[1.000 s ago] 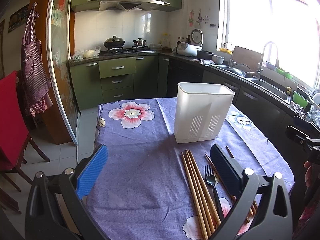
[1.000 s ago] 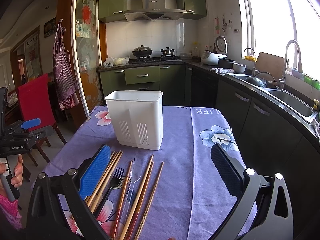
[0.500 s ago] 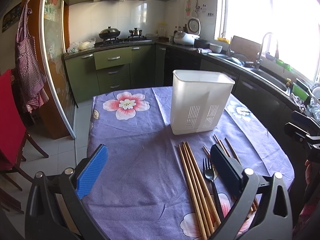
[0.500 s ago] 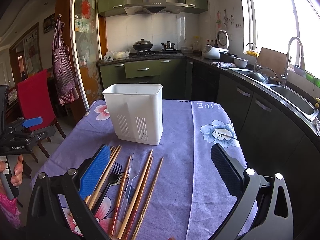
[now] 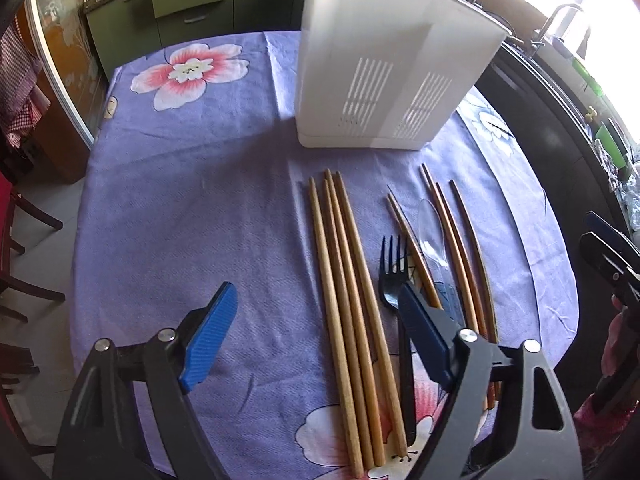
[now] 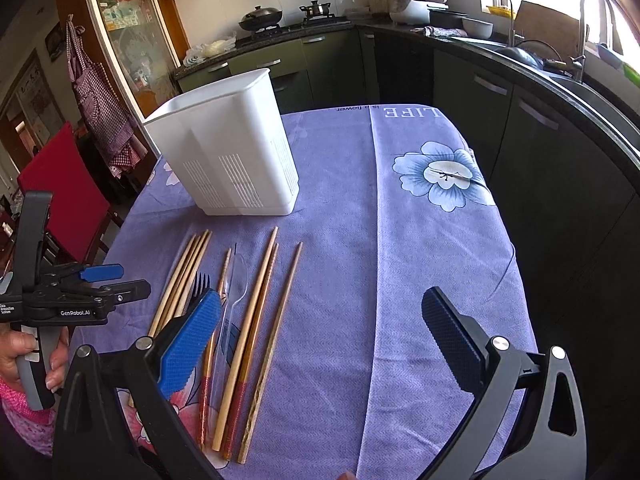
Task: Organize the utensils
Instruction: 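Lower the left gripper onto the black plastic fork and close it, then close the right gripper on the clear plastic spoon while the left gripper holds the fork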
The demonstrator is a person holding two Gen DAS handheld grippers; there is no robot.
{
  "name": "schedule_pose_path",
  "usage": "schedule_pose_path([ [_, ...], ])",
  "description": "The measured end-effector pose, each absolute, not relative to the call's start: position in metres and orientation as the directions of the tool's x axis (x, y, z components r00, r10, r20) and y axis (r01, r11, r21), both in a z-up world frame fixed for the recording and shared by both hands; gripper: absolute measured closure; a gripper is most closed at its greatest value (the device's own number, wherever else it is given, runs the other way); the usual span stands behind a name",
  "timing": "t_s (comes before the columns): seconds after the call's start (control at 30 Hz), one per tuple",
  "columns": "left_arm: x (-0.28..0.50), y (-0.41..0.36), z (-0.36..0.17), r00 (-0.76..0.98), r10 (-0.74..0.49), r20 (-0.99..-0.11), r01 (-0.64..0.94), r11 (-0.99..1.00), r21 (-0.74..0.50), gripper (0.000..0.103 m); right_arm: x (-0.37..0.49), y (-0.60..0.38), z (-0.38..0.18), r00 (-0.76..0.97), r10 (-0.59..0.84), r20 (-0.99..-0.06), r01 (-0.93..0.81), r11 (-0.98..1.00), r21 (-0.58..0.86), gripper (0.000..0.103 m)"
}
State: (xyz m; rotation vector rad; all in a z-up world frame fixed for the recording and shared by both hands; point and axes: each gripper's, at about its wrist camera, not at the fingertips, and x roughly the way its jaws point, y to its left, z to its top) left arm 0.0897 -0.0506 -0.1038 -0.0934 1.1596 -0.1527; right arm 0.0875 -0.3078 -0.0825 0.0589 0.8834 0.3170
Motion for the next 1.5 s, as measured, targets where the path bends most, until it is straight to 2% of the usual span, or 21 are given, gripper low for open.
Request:
schedule_pose_path([
  [0.1,0.090,-0.074,-0.108,0.344,-0.198,-0.918,0.118,0.979,-0.167,0.042,0.087,-0.309,-0.081,0.593,0.303,-0.746,-0.253,0.950,0.184,0.004],
  [0.2,0.090,-0.098,-0.116,0.281,-0.216,-0.935,0.163,0.971,-0.176,0.061,0.085,-0.310,-0.079,0.597,0.308,-0.741,-0.252,0.949,0.192,0.004],
  [0.27,0.092,-0.108,-0.123,0.250,-0.210,-0.945,0.172,0.970,-0.170,0.069,0.084,-0.311,-0.079,0.596,0.312,-0.740,-0.251,0.948,0.197,0.004],
  [0.33,0.092,-0.115,-0.128,0.232,-0.204,-0.951,0.173,0.971,-0.166,0.075,0.082,-0.312,-0.079,0.595,0.316,-0.739,-0.254,0.946,0.200,0.004],
  [0.43,0.092,-0.120,-0.132,0.225,-0.202,-0.953,0.171,0.971,-0.165,0.077,0.081,-0.314,-0.079,0.596,0.316,-0.738,-0.254,0.946,0.200,0.004],
  [0.47,0.092,-0.122,-0.134,0.222,-0.197,-0.955,0.170,0.972,-0.161,0.080,0.081,-0.315,-0.079,0.597,0.315,-0.738,-0.253,0.947,0.200,0.004],
  [0.5,0.092,-0.122,-0.136,0.217,-0.194,-0.957,0.167,0.973,-0.159,0.087,0.081,-0.315,-0.079,0.597,0.314,-0.738,-0.252,0.947,0.199,0.004],
  [0.6,0.093,-0.123,-0.137,0.226,-0.170,-0.959,0.156,0.978,-0.136,0.093,0.081,-0.314,-0.078,0.598,0.319,-0.736,-0.258,0.945,0.200,0.004],
  [0.87,0.092,-0.127,-0.138,0.231,-0.150,-0.961,0.179,0.978,-0.109,0.093,0.083,-0.291,-0.078,0.576,0.313,-0.755,-0.313,0.938,0.150,0.004],
  [1.0,0.091,-0.123,-0.137,0.234,-0.181,-0.955,0.180,0.974,-0.140,0.094,0.088,-0.276,-0.075,0.557,0.324,-0.765,-0.352,0.926,0.136,0.004],
  [1.13,0.084,-0.106,-0.117,0.295,-0.215,-0.931,0.165,0.971,-0.173,0.094,0.101,-0.260,-0.080,0.443,0.403,-0.801,-0.413,0.885,0.216,0.007],
  [1.3,0.079,-0.087,-0.085,0.385,-0.221,-0.896,0.141,0.974,-0.180,0.094,0.116,-0.232,-0.100,0.314,0.394,-0.864,-0.447,0.864,0.232,0.008],
  [1.4,0.077,-0.079,-0.071,0.423,-0.217,-0.880,0.135,0.975,-0.175,0.094,0.123,-0.226,-0.112,0.250,0.419,-0.873,-0.431,0.855,0.287,0.016],
  [1.43,0.077,-0.077,-0.068,0.431,-0.216,-0.876,0.135,0.975,-0.174,0.094,0.124,-0.225,-0.114,0.243,0.417,-0.876,-0.427,0.857,0.290,0.024],
  [1.47,0.076,-0.076,-0.066,0.437,-0.218,-0.873,0.135,0.975,-0.176,0.094,0.125,-0.223,-0.116,0.240,0.415,-0.877,-0.425,0.858,0.290,0.040],
  [1.5,0.076,-0.074,-0.065,0.439,-0.219,-0.871,0.136,0.975,-0.177,0.094,0.126,-0.222,-0.117,0.238,0.410,-0.880,-0.418,0.861,0.289,0.050],
])
